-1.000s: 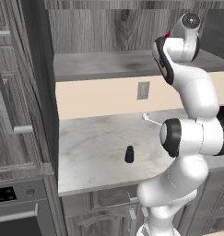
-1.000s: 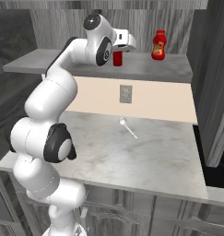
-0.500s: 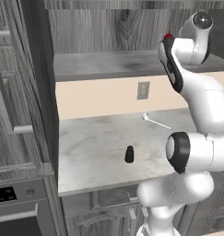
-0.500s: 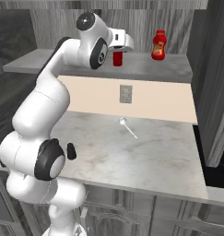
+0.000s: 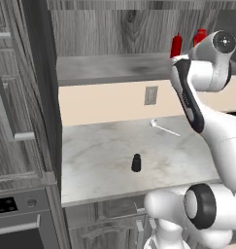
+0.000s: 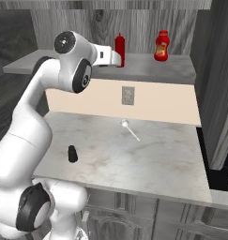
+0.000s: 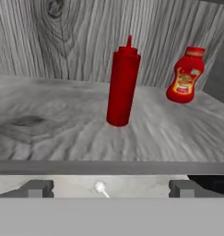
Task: Pick the ketchup and shaker from the counter and place them in the cabinet.
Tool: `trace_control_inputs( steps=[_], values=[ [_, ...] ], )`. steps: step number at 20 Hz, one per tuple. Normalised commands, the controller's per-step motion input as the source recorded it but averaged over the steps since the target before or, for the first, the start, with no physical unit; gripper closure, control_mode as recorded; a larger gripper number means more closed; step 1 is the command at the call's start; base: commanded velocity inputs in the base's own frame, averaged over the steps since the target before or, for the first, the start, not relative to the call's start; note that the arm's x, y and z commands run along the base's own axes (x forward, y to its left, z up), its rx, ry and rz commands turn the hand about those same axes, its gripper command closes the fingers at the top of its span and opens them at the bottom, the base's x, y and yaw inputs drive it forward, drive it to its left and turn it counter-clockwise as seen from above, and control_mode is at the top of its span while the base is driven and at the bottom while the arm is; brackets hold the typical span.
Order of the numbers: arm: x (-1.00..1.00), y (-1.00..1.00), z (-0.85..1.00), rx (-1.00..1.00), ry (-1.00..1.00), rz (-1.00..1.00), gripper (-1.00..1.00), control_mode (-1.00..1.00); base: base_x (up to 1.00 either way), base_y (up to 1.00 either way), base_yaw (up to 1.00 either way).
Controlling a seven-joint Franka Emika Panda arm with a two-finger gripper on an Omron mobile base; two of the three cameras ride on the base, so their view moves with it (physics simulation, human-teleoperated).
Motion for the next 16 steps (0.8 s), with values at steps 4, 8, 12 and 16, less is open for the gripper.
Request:
trace_control_inputs(
  steps=[4,8,12,16],
  values=[
    [-0.58,0.43,-0.27,0.02,0.0,0.07,-1.0,-1.0,0.0,0.0,0.0],
    [-0.48,0.38,-0.32,0.02,0.0,0.07,-1.0,-1.0,0.0,0.0,0.0],
    [-0.36,0.27,-0.33,0.02,0.0,0.05,-1.0,-1.0,0.0,0.0,0.0],
    [-0.2,0.17,-0.43,0.02,0.03,0.03,-1.0,-1.0,0.0,0.0,0.0]
  ],
)
